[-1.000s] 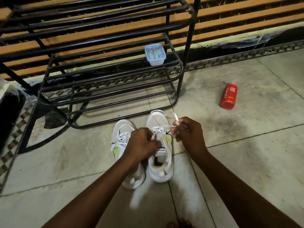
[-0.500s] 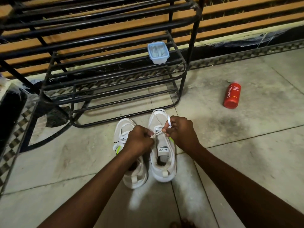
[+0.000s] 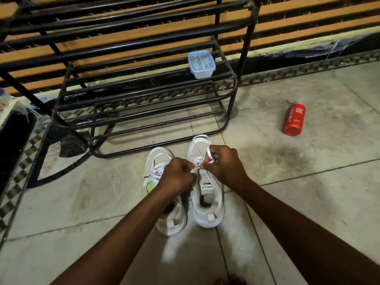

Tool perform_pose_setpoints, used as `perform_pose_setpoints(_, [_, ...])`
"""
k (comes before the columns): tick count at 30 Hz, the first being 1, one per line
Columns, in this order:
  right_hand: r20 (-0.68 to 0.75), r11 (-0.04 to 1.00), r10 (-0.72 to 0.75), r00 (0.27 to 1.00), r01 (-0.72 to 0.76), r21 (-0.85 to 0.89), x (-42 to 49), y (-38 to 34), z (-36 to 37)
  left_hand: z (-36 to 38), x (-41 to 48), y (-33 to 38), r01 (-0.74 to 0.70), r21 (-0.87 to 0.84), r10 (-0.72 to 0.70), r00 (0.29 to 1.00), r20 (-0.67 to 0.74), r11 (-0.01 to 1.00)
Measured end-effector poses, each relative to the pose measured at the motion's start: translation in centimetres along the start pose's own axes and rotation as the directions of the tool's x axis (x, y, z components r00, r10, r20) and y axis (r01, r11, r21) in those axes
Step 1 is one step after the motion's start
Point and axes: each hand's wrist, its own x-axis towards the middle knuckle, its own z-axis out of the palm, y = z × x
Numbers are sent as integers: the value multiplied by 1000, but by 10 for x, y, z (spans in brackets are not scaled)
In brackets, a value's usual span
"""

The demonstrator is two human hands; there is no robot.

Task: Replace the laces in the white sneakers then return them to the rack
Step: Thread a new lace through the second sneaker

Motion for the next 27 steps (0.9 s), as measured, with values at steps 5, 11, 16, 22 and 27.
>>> perform_pose_setpoints(5, [-44,995,78,996,-75,62,-2,0,6,3,-1,-2,-8,7,8,1000,-9,1000])
perform_pose_setpoints(11, [-22,984,126,992,-122,133,-5,3,11,6,-4,-3,-5,-25,5,1000,-18,1000])
perform_pose_setpoints(16, [-51,986,118,992,-111,124,-7,0,15,8,-5,-2,-14,-24,13,999,-33,1000])
perform_pose_setpoints(22, [-102,994,80,992,-72,83,-11,-1,21,6,-2,2,-21,0,21,997,-77,1000])
perform_pose_setpoints(27, [-66,977,126,990,-113,180,-12,0,21,9,5,2,-47,121,66,985,-159,992])
